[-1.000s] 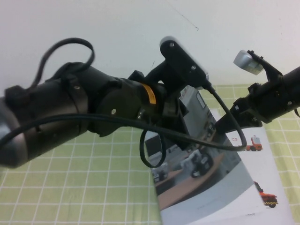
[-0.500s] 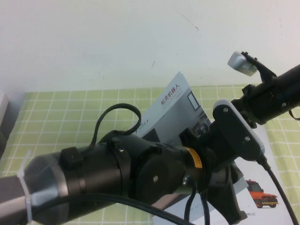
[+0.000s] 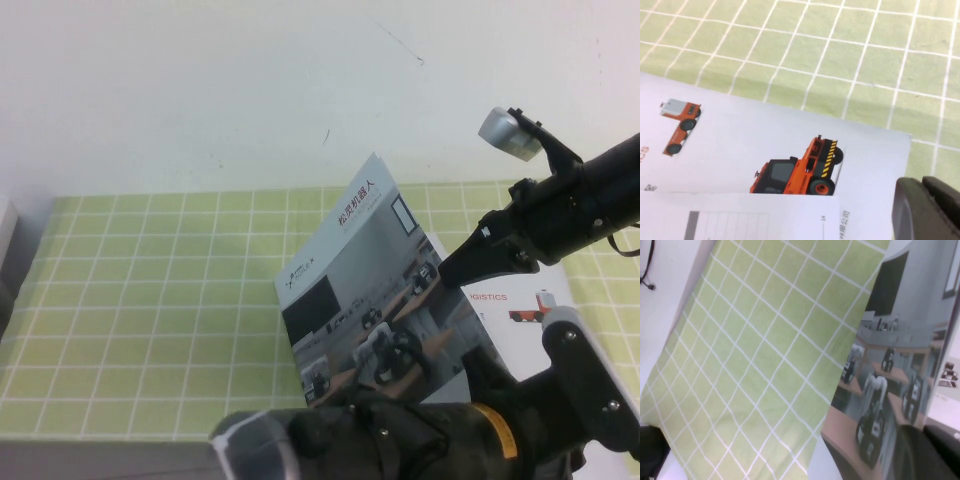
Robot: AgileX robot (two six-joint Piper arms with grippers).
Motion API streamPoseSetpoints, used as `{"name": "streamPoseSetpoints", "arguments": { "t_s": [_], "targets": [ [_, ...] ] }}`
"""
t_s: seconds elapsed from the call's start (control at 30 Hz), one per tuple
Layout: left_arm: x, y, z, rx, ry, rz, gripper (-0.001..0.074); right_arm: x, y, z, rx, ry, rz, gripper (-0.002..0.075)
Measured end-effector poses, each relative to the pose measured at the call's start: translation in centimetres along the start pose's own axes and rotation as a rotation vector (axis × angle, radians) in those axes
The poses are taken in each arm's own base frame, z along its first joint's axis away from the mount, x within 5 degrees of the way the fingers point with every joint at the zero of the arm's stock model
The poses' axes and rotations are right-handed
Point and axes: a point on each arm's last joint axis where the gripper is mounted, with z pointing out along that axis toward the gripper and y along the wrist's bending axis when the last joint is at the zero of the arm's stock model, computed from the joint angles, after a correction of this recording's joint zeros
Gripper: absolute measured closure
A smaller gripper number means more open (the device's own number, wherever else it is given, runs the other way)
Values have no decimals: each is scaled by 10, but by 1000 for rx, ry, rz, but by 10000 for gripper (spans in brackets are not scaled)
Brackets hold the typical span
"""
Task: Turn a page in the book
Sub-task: Open the closed book
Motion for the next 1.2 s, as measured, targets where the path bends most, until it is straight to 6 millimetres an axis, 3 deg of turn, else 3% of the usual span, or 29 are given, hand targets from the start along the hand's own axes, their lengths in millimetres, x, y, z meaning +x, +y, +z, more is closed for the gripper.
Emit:
{"name": "streamPoseSetpoints", "arguments": {
  "t_s": [0.13, 0.33, 0.5, 0.73, 1.2],
  "targets": [
    [14, -1, 22, -28, 5, -4, 738, 0, 0, 0, 0, 0, -2, 724],
    [26, 2, 37, -83, 18, 23, 738, 0, 0, 0, -2, -1, -3, 724],
    [26, 12, 35, -254, 32, 89, 738, -4, -1, 0, 16, -44, 6, 724],
    [36, 30, 26, -487, 185, 177, 738, -7, -5, 0, 50, -80, 2, 724],
    [40, 42, 18, -633, 241, 166, 738, -9, -3, 0, 36, -95, -6, 724]
  ]
}}
